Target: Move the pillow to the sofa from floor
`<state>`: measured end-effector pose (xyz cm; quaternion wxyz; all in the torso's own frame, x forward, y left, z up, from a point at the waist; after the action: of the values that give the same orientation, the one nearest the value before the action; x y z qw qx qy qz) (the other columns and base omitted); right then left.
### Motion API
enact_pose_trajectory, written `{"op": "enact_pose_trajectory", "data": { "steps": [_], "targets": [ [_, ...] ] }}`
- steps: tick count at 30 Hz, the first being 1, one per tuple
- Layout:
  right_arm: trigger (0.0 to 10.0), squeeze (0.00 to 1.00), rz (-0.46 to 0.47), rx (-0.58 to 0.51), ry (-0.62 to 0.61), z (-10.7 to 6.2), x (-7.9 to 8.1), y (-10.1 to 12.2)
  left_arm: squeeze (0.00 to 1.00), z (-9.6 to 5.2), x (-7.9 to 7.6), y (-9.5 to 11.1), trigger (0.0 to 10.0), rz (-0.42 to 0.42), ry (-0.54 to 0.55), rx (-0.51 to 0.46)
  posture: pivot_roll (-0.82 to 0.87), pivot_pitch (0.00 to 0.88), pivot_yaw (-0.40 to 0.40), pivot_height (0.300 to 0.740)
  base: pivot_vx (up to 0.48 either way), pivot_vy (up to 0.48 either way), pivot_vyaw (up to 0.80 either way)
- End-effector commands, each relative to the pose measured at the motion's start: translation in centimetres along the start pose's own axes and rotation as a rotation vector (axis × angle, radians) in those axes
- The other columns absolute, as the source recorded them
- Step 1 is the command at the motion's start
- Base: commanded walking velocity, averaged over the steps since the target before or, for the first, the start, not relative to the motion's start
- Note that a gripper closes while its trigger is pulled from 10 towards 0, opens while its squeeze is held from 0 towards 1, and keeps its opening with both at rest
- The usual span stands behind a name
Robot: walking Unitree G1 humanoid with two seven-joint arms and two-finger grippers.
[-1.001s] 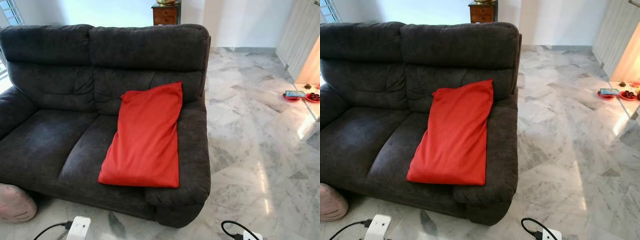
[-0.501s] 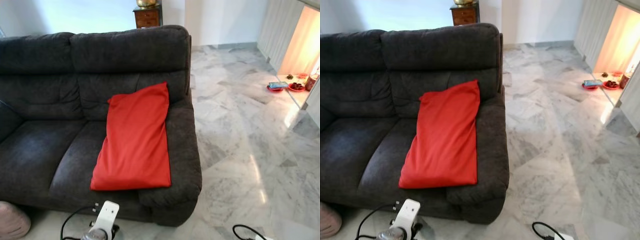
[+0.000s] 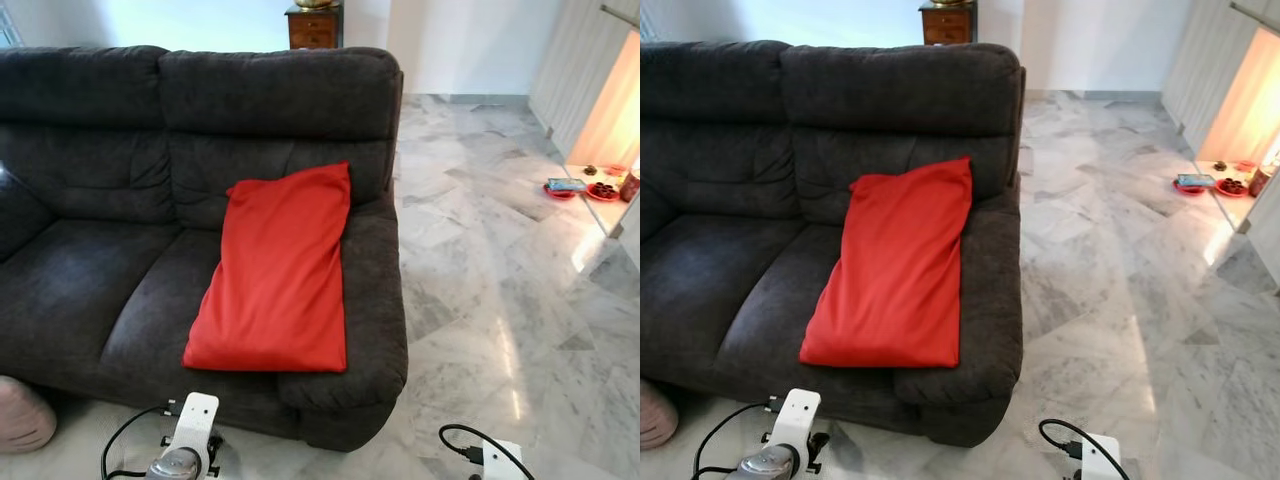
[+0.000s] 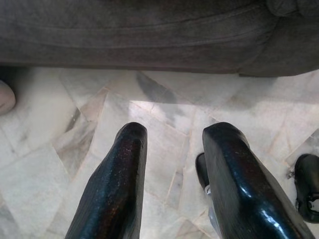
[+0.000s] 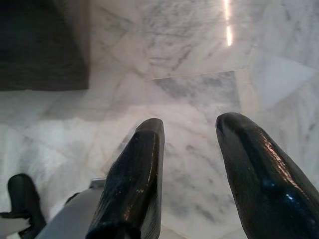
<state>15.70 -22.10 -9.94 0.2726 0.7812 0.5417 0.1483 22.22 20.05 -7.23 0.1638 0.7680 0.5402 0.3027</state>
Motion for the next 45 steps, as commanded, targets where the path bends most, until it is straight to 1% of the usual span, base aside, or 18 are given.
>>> {"op": "enact_pose_trajectory", "data": {
  "steps": [1,7,11,13,18,20,24,31,33,34,35,38,40,41,42,43,44,45],
  "targets": [
    [10.0,0.0,0.0,-0.008,0.011,0.0,0.2,0.1,0.0,0.0,0.9,-0.2,10.0,-0.024,0.031,0.007,-0.05,0.0,-0.006,0.74,0.0,0.0,0.0],
    [10.0,0.0,0.027,-0.033,0.046,-0.1,0.6,0.1,0.0,-0.2,0.8,-0.8,10.0,-0.022,0.025,0.016,-0.06,0.0,-0.017,0.74,0.0,0.0,0.0],
    [10.0,0.0,0.026,-0.056,0.079,-0.2,1.0,0.2,0.0,-0.2,0.5,-1.1,10.0,-0.023,0.021,0.021,-0.05,0.0,-0.021,0.74,0.0,0.0,0.0],
    [10.0,0.0,0.009,-0.064,0.096,-0.2,1.4,0.4,0.0,-0.3,0.3,-1.5,10.0,-0.029,0.021,0.03,-0.05,0.0,-0.032,0.74,0.0,0.0,0.0],
    [10.0,0.0,-0.008,-0.071,0.102,-0.1,1.4,0.8,0.0,-0.5,-0.1,-2.4,10.0,-0.048,0.019,0.057,-0.06,0.0,-0.031,0.74,0.0,0.0,0.0],
    [10.0,0.0,0.007,-0.081,0.095,0.0,1.1,1.2,0.0,-0.6,-0.4,-2.8,10.0,-0.044,0.011,0.066,-0.04,0.0,-0.034,0.74,0.0,0.0,0.0],
    [10.0,0.0,-0.023,-0.07,0.101,0.0,1.2,1.1,0.0,-0.6,-0.4,-2.7,10.0,-0.035,0.013,0.06,-0.03,0.0,-0.035,0.74,0.0,0.0,0.0],
    [10.0,0.0,-0.003,-0.082,0.112,0.0,2.0,1.3,0.0,-0.8,0.1,-3.6,10.0,-0.021,0.037,0.076,-0.04,0.0,-0.03,0.74,0.0,0.0,0.0],
    [10.0,0.0,-0.012,-0.101,0.123,-0.1,2.2,1.4,0.0,-0.8,0.5,-3.2,10.0,0.002,0.074,0.037,-0.04,0.0,-0.031,0.74,0.0,0.0,0.0],
    [10.0,0.0,-0.015,-0.115,0.139,-0.1,2.4,1.5,0.0,-0.8,1.0,-2.5,10.0,0.047,0.12,-0.018,-0.04,0.0,-0.03,0.74,0.0,0.0,0.0],
    [10.0,0.0,-0.016,-0.118,0.143,-0.1,2.4,1.5,0.0,-0.8,1.2,-2.3,10.0,0.057,0.131,-0.03,-0.04,0.0,-0.03,0.74,0.0,0.0,0.0],
    [10.0,0.0,-0.004,-0.16,0.139,-0.2,2.4,2.1,0.0,-1.0,2.2,-1.5,10.0,0.105,0.214,-0.091,-0.02,0.0,-0.038,0.74,0.0,0.0,0.0],
    [10.0,0.0,0.002,-0.174,0.139,-0.2,2.4,2.3,0.0,-1.0,2.5,-1.3,10.0,0.119,0.235,-0.113,-0.02,0.0,-0.038,0.74,0.0,0.0,0.0],
    [10.0,0.0,0.02,-0.212,0.147,-0.2,2.5,3.0,0.0,-1.2,3.1,-0.5,10.0,0.086,0.275,-0.175,-0.03,0.0,-0.041,0.74,0.0,0.0,0.0],
    [10.0,0.0,0.02,-0.212,0.147,-0.2,2.5,3.0,0.0,-1.2,3.1,-0.5,10.0,0.086,0.275,-0.175,-0.03,0.0,-0.041,0.74,0.0,0.0,0.0],
    [10.0,0.0,0.014,-0.24,0.154,-0.2,2.7,3.6,0.0,-1.3,3.6,0.8,10.0,0.07,0.31,-0.251,-0.03,0.0,-0.044,0.74,0.0,0.0,0.0],
    [10.0,0.0,0.008,-0.249,0.155,-0.2,2.8,3.7,0.0,-1.4,3.7,1.4,10.0,0.072,0.324,-0.281,-0.02,0.0,-0.045,0.74,0.0,0.0,0.0],
    [10.0,0.0,0.024,-0.292,0.158,-0.3,2.9,4.7,0.0,-1.6,4.2,2.8,10.0,0.062,0.361,-0.356,-0.02,0.0,-0.048,0.74,0.0,0.0,0.0]
  ]
}}
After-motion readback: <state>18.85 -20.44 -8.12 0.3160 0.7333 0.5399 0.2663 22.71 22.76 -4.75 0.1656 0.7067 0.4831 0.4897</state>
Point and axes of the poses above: a point about 5 cm out from each wrist's last joint towards the gripper, its own z axis pointing out of the wrist towards the gripper, its own y axis along the axis of the wrist's last joint, x = y × z, the point moved 1 cm from there along z, pointing out of the wrist towards the gripper, and after that the axes turned 11 degrees about z, right-handed, at the moved point
